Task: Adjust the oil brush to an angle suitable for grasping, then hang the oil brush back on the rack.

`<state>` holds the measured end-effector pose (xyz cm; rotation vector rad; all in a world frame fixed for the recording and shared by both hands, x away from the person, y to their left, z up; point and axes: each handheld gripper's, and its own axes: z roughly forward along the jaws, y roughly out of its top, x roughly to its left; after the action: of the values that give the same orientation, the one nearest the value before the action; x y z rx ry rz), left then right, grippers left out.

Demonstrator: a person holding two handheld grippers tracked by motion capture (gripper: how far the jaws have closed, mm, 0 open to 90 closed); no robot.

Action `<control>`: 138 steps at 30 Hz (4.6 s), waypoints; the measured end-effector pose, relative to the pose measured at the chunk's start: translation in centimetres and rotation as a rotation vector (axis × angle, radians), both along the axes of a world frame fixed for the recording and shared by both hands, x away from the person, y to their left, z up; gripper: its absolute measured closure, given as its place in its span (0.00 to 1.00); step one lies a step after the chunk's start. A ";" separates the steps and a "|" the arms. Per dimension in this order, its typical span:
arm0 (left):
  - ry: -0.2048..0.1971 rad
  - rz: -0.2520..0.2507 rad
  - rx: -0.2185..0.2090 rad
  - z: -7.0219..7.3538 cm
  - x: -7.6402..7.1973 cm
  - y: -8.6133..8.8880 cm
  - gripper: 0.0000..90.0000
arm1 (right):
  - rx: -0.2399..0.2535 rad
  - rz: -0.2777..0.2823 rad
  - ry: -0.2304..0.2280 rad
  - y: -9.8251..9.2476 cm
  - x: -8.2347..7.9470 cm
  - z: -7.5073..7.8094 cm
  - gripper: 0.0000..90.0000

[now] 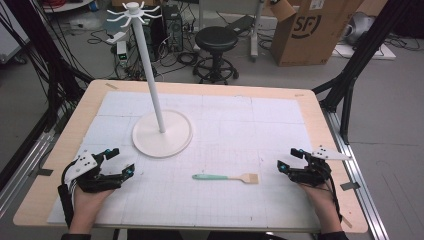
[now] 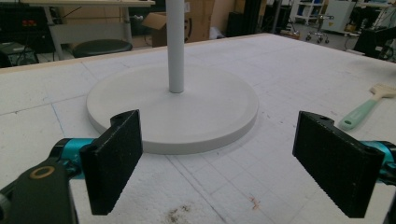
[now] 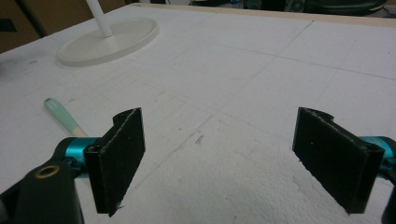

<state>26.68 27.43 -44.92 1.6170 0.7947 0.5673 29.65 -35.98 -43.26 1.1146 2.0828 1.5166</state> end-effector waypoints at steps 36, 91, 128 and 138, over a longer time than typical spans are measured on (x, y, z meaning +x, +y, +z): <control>0.012 -0.011 -0.011 -0.1 0.1 0.1 0.19 | -0.091 0.333 0.002 8.6 1.9 1.7 0.18; 0.013 -0.005 0.000 -0.1 0.1 0.0 0.20 | -0.368 0.618 0.081 14.9 2.3 -1.4 0.89; 0.013 -0.005 0.000 -0.1 0.1 -0.1 0.20 | -0.236 0.492 0.030 14.8 2.5 2.7 0.92; 0.013 -0.006 -0.001 -0.1 0.1 0.0 0.21 | -0.174 0.447 -0.005 15.8 3.3 6.8 0.92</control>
<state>26.82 27.39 -44.99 1.6228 0.7998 0.5521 32.90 -20.17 -36.43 0.6055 2.5222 1.4726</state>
